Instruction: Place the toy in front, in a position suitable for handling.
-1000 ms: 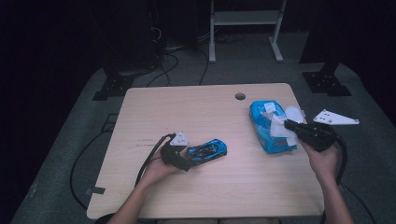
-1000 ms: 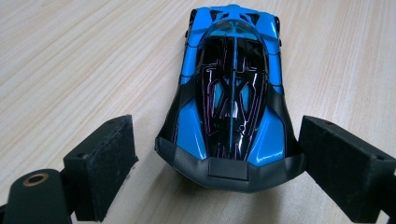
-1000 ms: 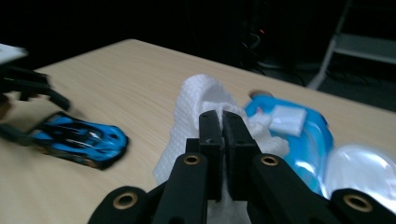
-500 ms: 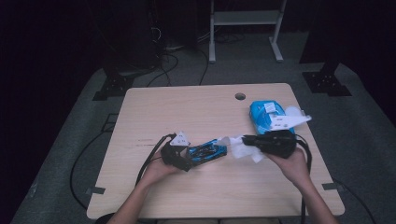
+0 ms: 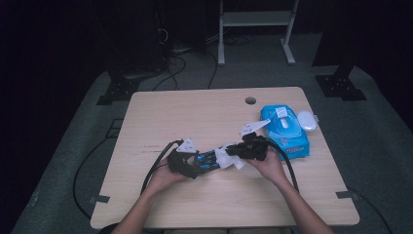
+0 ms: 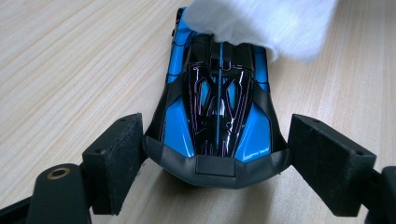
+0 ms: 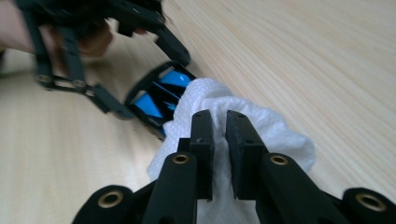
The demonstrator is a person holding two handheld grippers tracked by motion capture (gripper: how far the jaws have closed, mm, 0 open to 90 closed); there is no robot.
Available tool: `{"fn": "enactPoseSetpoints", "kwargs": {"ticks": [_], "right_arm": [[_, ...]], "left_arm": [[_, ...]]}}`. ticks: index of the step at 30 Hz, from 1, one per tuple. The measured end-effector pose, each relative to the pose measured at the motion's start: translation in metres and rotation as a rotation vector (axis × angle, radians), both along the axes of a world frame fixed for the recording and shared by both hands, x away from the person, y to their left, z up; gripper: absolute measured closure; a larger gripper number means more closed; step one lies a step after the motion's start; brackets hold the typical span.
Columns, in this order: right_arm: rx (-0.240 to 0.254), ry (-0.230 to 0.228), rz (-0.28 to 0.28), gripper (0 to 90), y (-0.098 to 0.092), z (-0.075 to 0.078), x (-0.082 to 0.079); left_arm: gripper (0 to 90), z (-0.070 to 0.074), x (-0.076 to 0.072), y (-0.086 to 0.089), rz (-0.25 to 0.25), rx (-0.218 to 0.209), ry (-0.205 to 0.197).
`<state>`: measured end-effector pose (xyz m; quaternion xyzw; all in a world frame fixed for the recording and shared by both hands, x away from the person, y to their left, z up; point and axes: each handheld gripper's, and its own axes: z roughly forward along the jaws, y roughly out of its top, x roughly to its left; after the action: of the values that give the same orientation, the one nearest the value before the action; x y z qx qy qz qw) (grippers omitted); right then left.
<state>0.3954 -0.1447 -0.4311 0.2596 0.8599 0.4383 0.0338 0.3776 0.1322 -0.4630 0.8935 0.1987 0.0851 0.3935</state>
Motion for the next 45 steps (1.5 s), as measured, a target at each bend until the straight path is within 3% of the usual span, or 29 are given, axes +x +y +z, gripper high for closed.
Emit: {"fn": "enactPoseSetpoints", "kwargs": {"ticks": [1,3,4,6,7,11,14,17,19,23,29,34,38,42,45], "right_arm": [[-0.006,-0.003,-0.014,70.9,0.002,-0.004,0.001],[-0.017,-0.005,-0.022,70.2,0.002,-0.008,0.003],[-0.015,0.001,-0.029,61.6,0.004,-0.014,0.004],[-0.017,0.003,-0.033,60.4,0.004,-0.016,0.006],[-0.018,0.01,-0.041,54.6,0.006,-0.02,0.007],[-0.032,0.005,-0.04,53.2,0.009,-0.023,0.008],[-0.049,-0.008,-0.041,54.6,0.011,-0.027,0.007],[-0.042,-0.045,-0.041,64.1,0.011,-0.029,0.003],[-0.039,-0.053,-0.039,71.3,0.009,-0.03,0.002],[-0.048,-0.061,-0.032,80.3,0.002,-0.031,0.002],[-0.054,-0.04,-0.064,82.7,-0.004,-0.03,0.004],[-0.029,-0.043,0.006,82.9,0.01,-0.027,-0.003],[-0.048,-0.057,0.006,83.0,0.009,-0.027,-0.004],[-0.043,-0.029,-0.08,83.1,-0.011,-0.03,0.004],[-0.037,-0.014,-0.107,83.1,-0.019,-0.034,0.009]], "left_arm": [[19.0,0.0,0.0,0.0,0.002,0.0,-0.003],[18.9,0.0,0.0,0.0,0.002,0.002,-0.004],[18.9,-0.001,0.0,0.0,0.003,0.004,-0.002],[18.0,-0.001,0.0,0.0,0.005,0.009,-0.004],[18.0,-0.002,0.001,-0.001,0.005,0.016,0.004],[18.0,-0.005,0.003,-0.002,0.004,0.026,0.01],[17.9,-0.007,0.004,-0.004,0.006,0.041,0.013],[18.6,-0.009,0.005,-0.006,0.004,0.045,0.019],[23.1,-0.01,0.005,-0.006,-0.01,0.041,0.022],[23.7,-0.01,0.007,-0.007,-0.02,0.032,0.025],[23.9,-0.011,0.009,-0.01,-0.03,0.025,0.019],[24.0,-0.012,0.009,-0.009,-0.037,0.019,0.018],[24.0,-0.012,0.01,-0.009,-0.042,0.019,0.017],[24.0,-0.011,0.012,-0.011,-0.048,0.032,0.02],[24.0,-0.01,0.011,-0.01,-0.048,0.035,0.021]]}}
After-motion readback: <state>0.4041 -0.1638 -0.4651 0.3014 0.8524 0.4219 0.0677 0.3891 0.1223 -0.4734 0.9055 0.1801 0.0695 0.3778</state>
